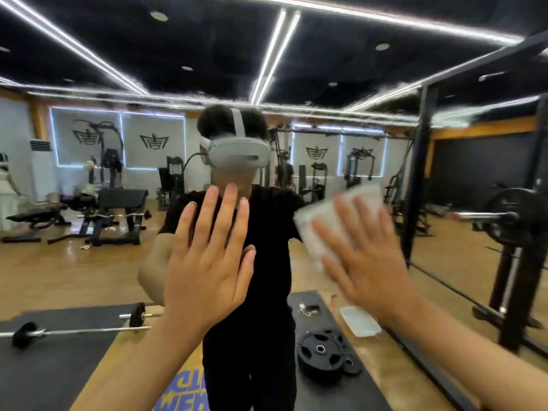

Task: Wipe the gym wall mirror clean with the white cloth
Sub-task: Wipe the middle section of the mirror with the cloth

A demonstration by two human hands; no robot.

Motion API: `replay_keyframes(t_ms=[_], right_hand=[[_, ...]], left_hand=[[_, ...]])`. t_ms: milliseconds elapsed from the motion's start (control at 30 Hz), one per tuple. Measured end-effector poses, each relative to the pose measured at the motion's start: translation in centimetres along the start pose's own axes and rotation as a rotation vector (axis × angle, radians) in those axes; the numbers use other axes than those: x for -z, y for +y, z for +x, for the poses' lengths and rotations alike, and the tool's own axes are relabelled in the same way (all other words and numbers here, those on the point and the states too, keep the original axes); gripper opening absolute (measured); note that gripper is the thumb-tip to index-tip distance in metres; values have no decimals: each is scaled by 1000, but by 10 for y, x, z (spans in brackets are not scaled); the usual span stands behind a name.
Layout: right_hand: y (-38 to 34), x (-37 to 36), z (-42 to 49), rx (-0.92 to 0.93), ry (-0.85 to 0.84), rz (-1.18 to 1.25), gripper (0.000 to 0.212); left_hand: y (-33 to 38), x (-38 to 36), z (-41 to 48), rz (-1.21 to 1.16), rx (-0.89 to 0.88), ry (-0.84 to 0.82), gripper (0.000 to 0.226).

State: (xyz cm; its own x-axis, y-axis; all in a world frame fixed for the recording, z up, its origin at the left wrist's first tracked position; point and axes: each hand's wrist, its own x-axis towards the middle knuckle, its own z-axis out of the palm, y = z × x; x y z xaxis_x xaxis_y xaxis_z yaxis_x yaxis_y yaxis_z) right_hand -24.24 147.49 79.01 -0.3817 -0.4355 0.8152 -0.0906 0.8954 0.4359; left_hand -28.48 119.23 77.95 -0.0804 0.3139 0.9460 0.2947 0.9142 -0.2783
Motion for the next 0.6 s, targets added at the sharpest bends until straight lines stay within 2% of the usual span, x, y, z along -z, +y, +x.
replay_keyframes(t_ms=[100, 167, 233, 333, 400, 500, 567, 600], right_hand=[[17, 31, 91, -278, 159, 73, 59], [-1, 37, 124, -354, 211, 95, 61], [-35, 25, 107, -272, 188, 67, 61], [-90, -5, 18, -74, 64, 119, 62], [-99, -25, -43, 28, -13, 108, 59], [-50, -39, -94, 136, -72, 13, 59], [7, -36, -106, 72, -56, -35, 61], [35, -32, -105, -21, -41, -33, 61]], left_hand=[[0, 0, 0, -3, -1, 4, 68], [1, 1, 0, -13, -3, 2, 67], [0, 2, 0, -37, -8, -6, 66], [-4, 2, -1, -64, -14, -12, 64], [-5, 3, -2, -58, -20, -12, 64], [-5, 3, -2, -32, -21, -5, 64], [-3, 1, -3, -34, -14, 5, 65], [-2, -1, -3, -30, -7, 15, 65]])
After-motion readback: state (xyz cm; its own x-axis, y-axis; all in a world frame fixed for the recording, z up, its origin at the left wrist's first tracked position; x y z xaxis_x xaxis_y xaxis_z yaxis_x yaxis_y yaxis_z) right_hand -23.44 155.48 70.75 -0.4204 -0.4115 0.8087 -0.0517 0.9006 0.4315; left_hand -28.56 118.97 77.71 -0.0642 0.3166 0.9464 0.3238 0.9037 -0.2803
